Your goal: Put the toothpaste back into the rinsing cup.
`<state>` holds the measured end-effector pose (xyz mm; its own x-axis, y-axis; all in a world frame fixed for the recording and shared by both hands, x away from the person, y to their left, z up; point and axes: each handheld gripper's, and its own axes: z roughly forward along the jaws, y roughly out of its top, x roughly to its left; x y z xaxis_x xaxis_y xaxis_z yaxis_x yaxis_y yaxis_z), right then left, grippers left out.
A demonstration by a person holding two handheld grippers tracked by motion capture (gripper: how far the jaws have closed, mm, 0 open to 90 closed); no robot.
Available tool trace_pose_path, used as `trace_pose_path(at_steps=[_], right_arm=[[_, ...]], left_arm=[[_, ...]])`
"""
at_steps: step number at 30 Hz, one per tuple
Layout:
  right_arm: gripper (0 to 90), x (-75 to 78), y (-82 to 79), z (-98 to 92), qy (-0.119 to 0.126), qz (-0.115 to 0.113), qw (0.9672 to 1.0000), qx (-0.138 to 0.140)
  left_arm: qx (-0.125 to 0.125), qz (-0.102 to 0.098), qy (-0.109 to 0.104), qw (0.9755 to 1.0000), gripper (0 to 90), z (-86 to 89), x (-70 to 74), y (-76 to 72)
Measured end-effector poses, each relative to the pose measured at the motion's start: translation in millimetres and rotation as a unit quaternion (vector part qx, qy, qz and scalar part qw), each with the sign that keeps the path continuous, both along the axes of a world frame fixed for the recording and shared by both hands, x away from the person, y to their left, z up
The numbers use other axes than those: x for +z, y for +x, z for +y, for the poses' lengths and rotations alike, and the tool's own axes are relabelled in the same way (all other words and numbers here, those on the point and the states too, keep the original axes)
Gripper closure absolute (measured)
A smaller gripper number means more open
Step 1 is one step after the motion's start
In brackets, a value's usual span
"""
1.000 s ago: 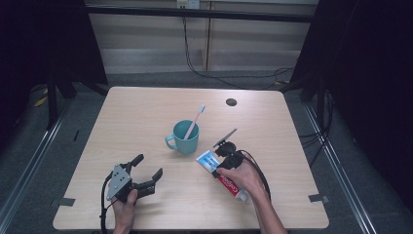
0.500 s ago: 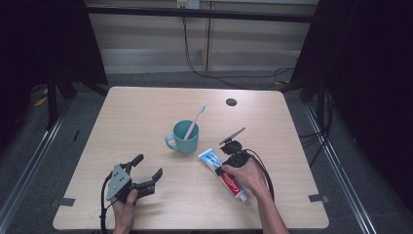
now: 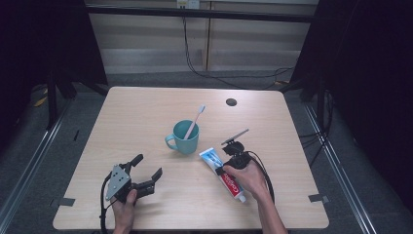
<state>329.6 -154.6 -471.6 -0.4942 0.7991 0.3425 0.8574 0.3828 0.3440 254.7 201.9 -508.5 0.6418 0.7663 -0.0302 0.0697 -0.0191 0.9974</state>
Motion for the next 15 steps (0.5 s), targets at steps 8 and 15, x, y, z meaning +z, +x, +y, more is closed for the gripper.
trace_pose_path(at_steps=[8, 15], right_arm=[[73.0, 3.9, -3.7, -3.1, 0.016, -0.011, 0.9998, -0.007], [73.0, 9.1, -8.2, -9.8, 0.028, -0.021, 0.9993, -0.014]], left_arm=[[-0.001, -0.002, 0.005, 1.0, 16.0, 0.7, 0.0, -0.2], [0.002, -0.002, 0.003, 1.0, 16.0, 1.4, 0.0, 0.1]])
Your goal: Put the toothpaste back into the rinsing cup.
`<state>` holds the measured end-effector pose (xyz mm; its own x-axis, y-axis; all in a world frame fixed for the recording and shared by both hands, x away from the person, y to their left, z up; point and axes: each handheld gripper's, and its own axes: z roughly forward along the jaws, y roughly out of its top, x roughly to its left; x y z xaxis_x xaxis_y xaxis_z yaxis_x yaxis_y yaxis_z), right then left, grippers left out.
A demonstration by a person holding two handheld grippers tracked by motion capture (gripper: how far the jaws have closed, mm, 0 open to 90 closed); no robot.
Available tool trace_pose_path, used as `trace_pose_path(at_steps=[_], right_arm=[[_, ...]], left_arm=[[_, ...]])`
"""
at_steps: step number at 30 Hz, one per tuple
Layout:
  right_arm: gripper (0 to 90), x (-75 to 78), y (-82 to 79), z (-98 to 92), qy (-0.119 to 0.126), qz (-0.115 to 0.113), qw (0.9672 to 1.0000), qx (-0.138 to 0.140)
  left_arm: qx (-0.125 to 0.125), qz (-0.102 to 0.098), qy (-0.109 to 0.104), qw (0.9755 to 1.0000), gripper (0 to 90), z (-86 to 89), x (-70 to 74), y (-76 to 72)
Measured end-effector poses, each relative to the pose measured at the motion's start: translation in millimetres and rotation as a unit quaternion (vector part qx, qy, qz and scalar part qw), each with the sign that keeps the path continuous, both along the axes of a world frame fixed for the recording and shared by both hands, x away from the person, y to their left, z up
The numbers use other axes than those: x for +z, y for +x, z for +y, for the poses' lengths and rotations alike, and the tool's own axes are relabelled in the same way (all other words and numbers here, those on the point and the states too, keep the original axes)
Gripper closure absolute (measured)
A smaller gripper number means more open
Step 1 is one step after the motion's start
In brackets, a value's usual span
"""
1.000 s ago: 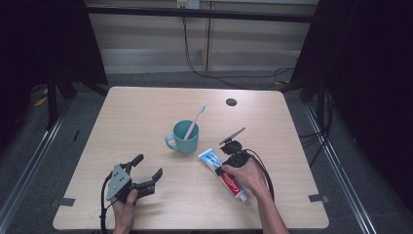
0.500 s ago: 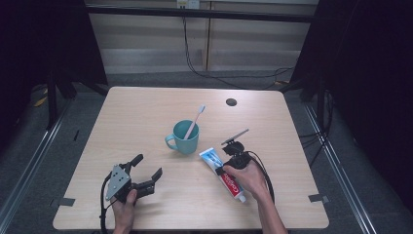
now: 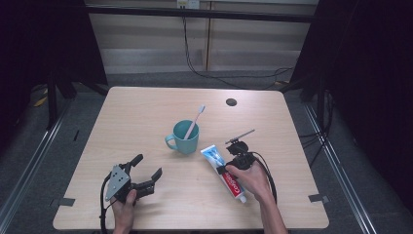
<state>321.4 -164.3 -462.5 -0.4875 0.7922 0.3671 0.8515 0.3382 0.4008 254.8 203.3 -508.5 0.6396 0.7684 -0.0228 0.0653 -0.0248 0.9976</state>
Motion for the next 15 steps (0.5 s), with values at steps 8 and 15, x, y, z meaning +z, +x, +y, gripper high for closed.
trace_pose_path(at_steps=[8, 15], right_arm=[[73.0, 8.8, -5.6, -5.8, 0.036, -0.019, 0.9991, -0.007], [72.8, 16.3, -6.4, -9.5, 0.054, -0.037, 0.9977, -0.013]], left_arm=[[-0.002, 0.003, -0.008, 1.0, 15.9, 1.2, -0.3, 0.1], [-0.003, 0.001, -0.008, 1.0, 15.8, 0.6, -0.3, -0.2]])
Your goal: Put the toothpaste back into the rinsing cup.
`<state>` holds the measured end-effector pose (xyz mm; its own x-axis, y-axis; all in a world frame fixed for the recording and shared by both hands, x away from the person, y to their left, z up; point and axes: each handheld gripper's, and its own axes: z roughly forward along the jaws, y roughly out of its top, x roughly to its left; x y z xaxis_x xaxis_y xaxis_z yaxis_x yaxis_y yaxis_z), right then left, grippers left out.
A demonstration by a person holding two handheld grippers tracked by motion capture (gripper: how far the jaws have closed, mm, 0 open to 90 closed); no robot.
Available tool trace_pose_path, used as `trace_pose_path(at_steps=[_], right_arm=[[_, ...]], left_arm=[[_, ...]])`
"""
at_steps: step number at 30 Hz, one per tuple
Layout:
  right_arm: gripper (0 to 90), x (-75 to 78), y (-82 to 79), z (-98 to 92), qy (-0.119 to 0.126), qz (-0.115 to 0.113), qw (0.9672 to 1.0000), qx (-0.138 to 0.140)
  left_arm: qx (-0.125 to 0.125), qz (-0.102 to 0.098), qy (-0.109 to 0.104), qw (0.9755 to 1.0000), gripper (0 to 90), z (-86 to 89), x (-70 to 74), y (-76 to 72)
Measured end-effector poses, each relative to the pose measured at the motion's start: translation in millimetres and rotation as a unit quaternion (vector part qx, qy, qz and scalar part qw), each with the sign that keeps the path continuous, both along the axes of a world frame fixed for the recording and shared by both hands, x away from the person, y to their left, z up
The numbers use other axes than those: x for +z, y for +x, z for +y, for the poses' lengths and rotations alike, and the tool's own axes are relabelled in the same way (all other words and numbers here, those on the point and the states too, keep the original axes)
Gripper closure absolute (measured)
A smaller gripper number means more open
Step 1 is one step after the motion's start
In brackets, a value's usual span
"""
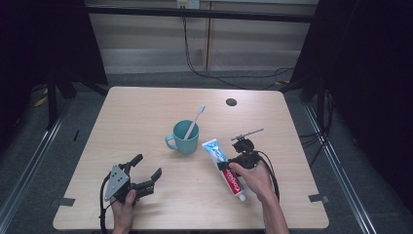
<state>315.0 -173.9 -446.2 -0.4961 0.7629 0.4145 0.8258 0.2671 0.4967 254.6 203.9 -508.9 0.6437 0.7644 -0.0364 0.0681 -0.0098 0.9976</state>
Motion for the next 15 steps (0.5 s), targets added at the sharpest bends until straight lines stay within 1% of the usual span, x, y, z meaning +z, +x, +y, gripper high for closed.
trace_pose_path(at_steps=[2, 5, 7, 9, 10, 11, 13, 15], right_arm=[[72.8, 1.5, -0.4, -2.2, -0.002, -0.004, 1.0, -0.003], [72.9, 4.0, -1.2, -5.2, 0.006, -0.013, 0.9999, -0.006], [72.9, 5.8, -2.3, -5.8, 0.01, -0.022, 0.9997, -0.004], [72.9, 6.8, -2.5, -6.8, 0.016, -0.023, 0.9996, -0.004], [72.8, 7.3, -2.9, -7.0, 0.018, -0.027, 0.9994, -0.005], [72.8, 7.9, -3.0, -7.4, 0.021, -0.026, 0.9994, -0.006], [72.8, 7.9, -3.2, -9.5, 0.031, -0.027, 0.9991, -0.009], [72.8, 8.4, -4.0, -10.1, 0.029, -0.029, 0.9991, -0.01]], left_arm=[[0.0, -0.001, 0.0, 1.0, 15.8, 0.1, -0.1, 0.0], [-0.001, -0.002, 0.0, 1.0, 15.8, -0.1, -0.1, -0.1], [-0.002, -0.003, 0.005, 1.0, 15.8, 0.4, -0.1, -0.3], [-0.003, -0.002, 0.005, 1.0, 15.8, 0.6, 0.0, -0.3], [-0.003, -0.002, -0.001, 1.0, 15.8, 0.0, -0.2, -0.6], [0.0, -0.004, -0.003, 1.0, 15.9, 0.5, -0.3, -0.7], [-0.002, -0.004, -0.003, 1.0, 15.8, 0.6, -0.3, -0.6], [-0.001, -0.005, -0.002, 1.0, 15.8, 0.2, -0.3, -1.0]])
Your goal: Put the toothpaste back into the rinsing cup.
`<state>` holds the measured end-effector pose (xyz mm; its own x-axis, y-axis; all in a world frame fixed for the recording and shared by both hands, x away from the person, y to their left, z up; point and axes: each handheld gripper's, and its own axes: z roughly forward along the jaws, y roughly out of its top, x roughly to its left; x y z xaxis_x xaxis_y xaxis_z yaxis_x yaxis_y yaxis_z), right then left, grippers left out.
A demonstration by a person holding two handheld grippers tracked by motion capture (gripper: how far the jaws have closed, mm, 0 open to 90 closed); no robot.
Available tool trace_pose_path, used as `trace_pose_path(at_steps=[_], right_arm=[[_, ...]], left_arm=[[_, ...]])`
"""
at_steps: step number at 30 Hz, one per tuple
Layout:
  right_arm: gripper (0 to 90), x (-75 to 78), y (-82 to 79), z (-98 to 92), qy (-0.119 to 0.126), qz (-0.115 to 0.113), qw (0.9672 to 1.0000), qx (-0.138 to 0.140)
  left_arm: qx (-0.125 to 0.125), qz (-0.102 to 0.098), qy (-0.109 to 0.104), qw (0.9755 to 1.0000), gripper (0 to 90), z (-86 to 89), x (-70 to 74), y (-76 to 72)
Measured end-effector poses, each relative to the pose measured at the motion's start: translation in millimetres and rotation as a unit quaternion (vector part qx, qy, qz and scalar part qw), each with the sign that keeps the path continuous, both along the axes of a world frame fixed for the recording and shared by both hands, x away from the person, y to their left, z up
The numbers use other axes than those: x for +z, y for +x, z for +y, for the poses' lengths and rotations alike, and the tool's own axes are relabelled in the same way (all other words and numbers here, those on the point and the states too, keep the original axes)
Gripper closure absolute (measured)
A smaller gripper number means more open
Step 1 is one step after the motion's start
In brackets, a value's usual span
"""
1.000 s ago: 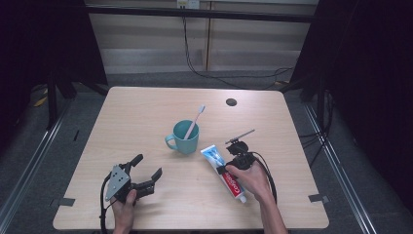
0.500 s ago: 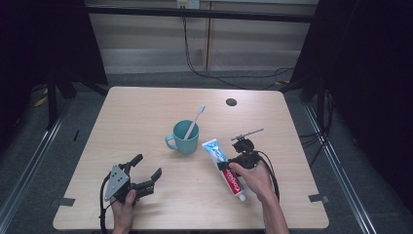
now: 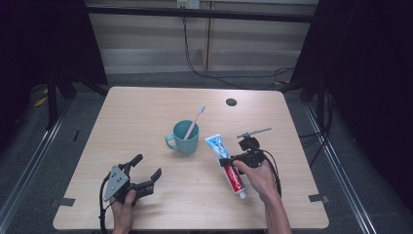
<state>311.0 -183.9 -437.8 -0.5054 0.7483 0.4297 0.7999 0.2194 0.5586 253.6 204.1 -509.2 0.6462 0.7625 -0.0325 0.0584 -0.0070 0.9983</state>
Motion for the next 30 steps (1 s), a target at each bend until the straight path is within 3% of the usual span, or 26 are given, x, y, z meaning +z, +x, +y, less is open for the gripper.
trace_pose_path(at_steps=[13, 20, 28, 30], right_arm=[[72.6, 14.7, -2.8, -1.6, 0.032, -0.061, 0.9975, -0.012], [72.4, 25.3, -2.4, 2.7, 0.042, -0.099, 0.9942, -0.008], [72.5, 36.3, 0.2, 9.5, 0.059, -0.138, 0.9887, -0.01], [72.4, 40.8, 0.7, 10.7, 0.07, -0.152, 0.9859, -0.011]], left_arm=[[-0.001, -0.001, 0.002, 1.0, 15.8, 0.4, 0.0, 0.0], [-0.003, -0.002, 0.003, 1.0, 15.8, 0.9, 0.0, -0.2], [-0.002, -0.002, 0.002, 1.0, 15.9, 0.6, -0.1, -0.2], [-0.003, -0.003, 0.002, 1.0, 15.9, 0.5, -0.1, -0.3]])
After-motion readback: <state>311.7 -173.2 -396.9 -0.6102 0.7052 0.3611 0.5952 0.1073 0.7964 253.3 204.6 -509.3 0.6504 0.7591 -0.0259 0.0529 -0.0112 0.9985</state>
